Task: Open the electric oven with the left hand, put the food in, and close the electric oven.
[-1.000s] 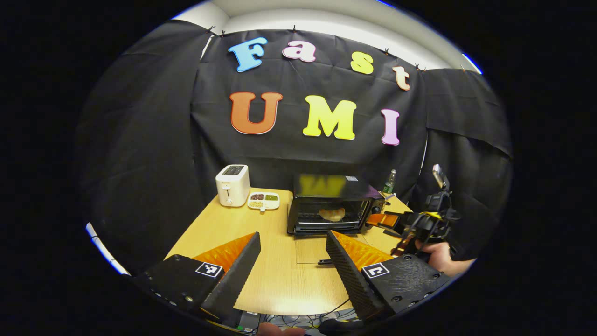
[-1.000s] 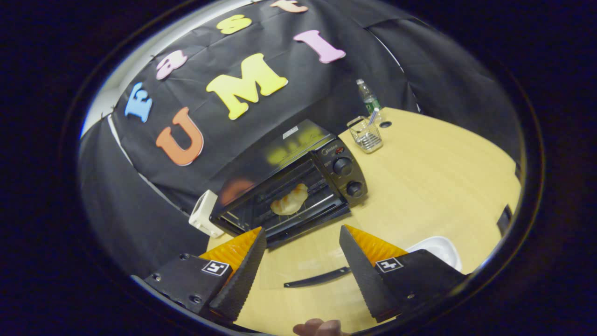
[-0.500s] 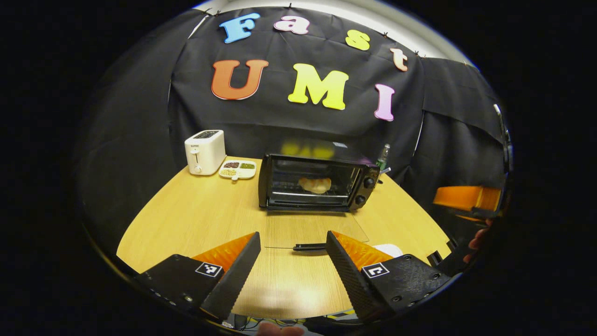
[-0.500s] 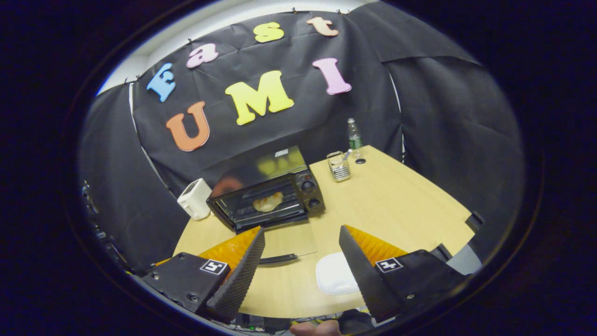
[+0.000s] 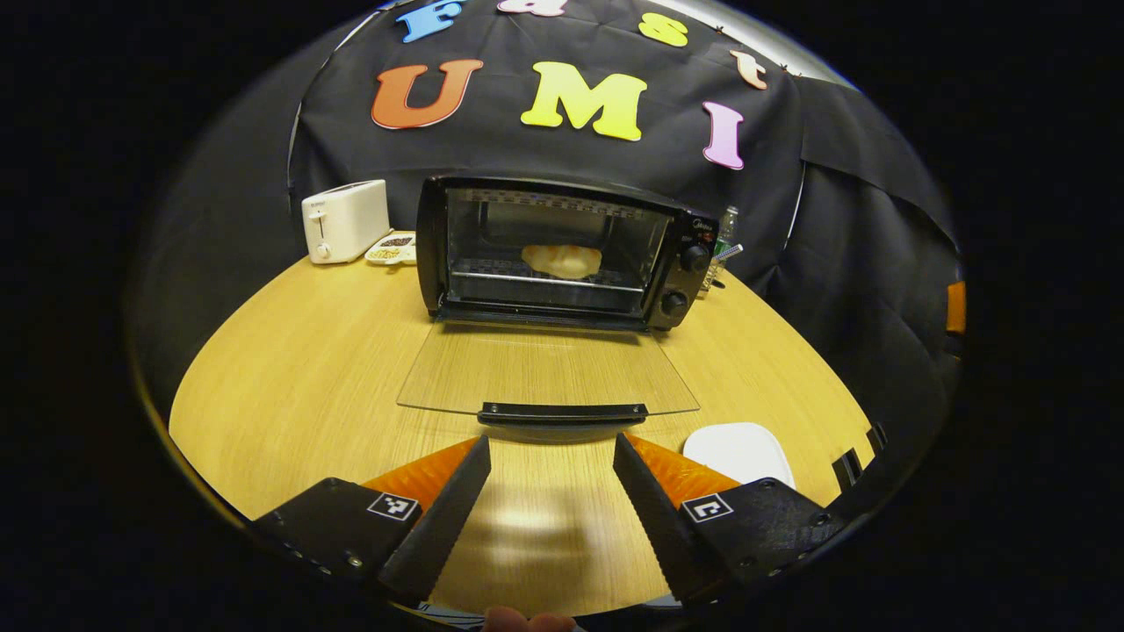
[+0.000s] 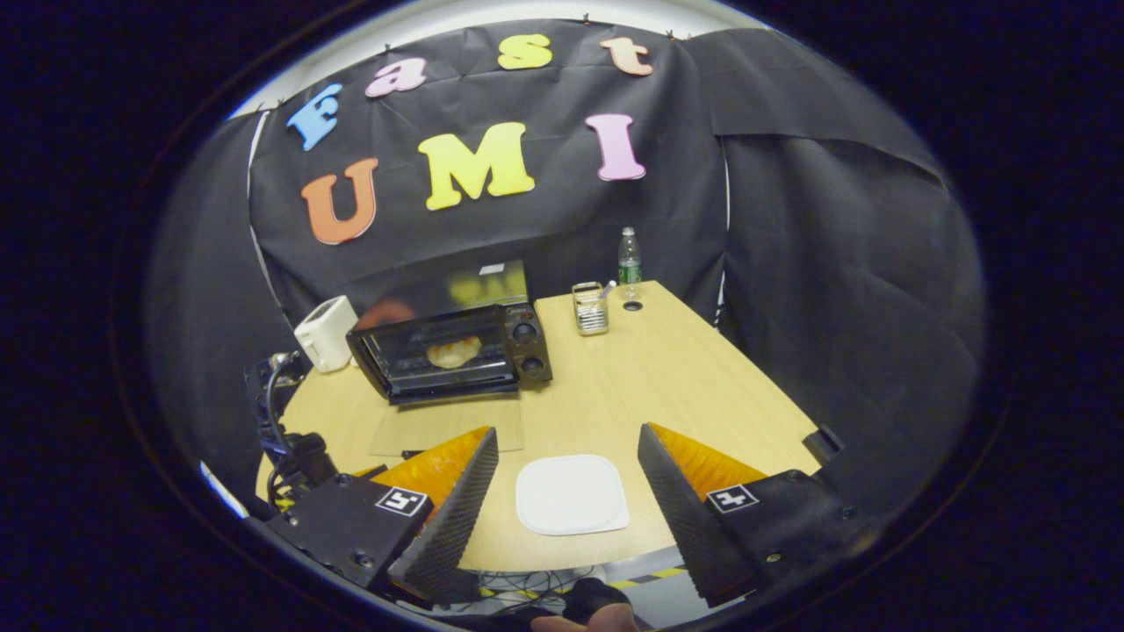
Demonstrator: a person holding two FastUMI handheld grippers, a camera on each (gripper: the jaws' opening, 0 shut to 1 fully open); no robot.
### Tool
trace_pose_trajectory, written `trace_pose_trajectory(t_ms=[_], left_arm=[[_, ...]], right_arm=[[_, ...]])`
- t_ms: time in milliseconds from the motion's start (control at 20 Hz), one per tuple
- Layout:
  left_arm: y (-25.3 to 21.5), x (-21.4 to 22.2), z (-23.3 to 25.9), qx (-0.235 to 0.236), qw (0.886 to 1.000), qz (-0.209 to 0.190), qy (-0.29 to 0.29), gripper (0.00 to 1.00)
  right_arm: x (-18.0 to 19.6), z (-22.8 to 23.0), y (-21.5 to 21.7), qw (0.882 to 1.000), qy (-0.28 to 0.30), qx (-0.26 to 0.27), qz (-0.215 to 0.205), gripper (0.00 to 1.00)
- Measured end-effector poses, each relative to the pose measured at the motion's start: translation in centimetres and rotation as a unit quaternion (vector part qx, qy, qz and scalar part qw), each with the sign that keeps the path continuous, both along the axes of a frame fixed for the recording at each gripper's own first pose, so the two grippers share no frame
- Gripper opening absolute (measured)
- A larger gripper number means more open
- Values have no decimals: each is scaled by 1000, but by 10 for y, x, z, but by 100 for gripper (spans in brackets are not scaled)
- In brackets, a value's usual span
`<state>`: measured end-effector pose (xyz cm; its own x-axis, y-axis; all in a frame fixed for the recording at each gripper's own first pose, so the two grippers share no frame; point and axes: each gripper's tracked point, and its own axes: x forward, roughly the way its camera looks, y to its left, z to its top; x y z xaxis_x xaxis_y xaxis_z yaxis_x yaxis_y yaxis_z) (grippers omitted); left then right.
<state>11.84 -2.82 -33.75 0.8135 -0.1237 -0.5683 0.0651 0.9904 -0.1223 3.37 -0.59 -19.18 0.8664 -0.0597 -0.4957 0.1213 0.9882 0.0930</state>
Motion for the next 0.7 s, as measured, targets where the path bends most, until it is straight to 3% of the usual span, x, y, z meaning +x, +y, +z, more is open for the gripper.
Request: trace_pose_trajectory(t_ms=[700], left_arm=[[-16, 27, -60, 37, 997, 7, 71, 93]], right_arm=[[15, -10, -25, 999, 31, -1, -11, 97]])
